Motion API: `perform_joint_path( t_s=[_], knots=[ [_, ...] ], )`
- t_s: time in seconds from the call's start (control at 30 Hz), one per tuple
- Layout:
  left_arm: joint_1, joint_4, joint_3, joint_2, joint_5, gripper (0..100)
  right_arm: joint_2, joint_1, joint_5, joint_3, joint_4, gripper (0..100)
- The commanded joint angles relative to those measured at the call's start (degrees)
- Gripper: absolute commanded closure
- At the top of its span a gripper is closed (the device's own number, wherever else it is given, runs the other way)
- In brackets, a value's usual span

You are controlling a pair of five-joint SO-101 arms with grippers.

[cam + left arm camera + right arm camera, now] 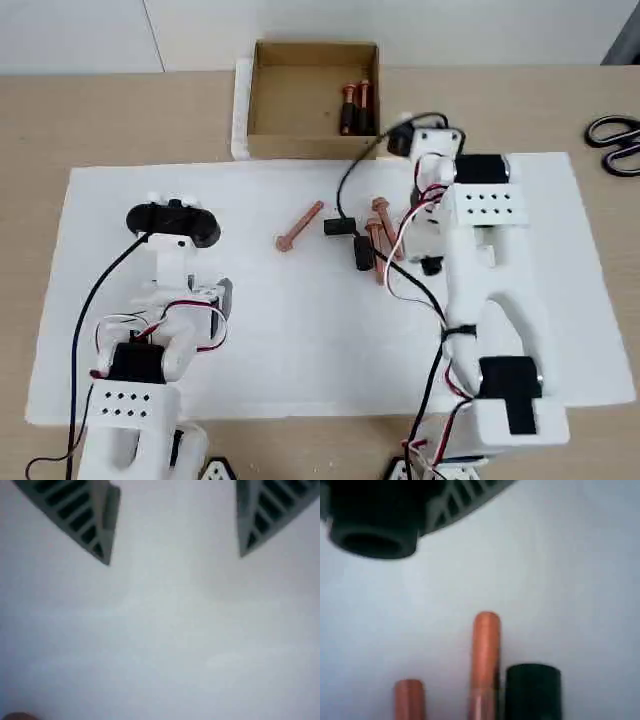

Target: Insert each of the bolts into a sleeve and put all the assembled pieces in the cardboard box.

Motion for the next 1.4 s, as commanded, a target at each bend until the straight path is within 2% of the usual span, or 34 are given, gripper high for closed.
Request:
perform_joint_path(
  t_s=[0.0,0.37,0.57,1.27,1.37],
  knots=[
    [0.35,-1.41,-0.22,-0.88,0.18,84,1.10,0.31,0.62,3.43,-4.79,99.4],
    [0.35,-1.41,-0.22,-0.88,0.18,84,12.00,0.57,0.44,5.45,-7.69,98.2],
    [0.35,-1.32,-0.13,-0.88,0.18,84,13.49,0.40,0.18,5.45,-7.60,87.2],
    [0.35,-1.32,-0.13,-0.88,0.18,84,13.76,0.31,0.18,5.63,-7.78,87.1],
    [0.35,-1.32,-0.13,-0.88,0.18,84,13.32,0.48,0.18,5.36,-7.34,83.7]
  ],
)
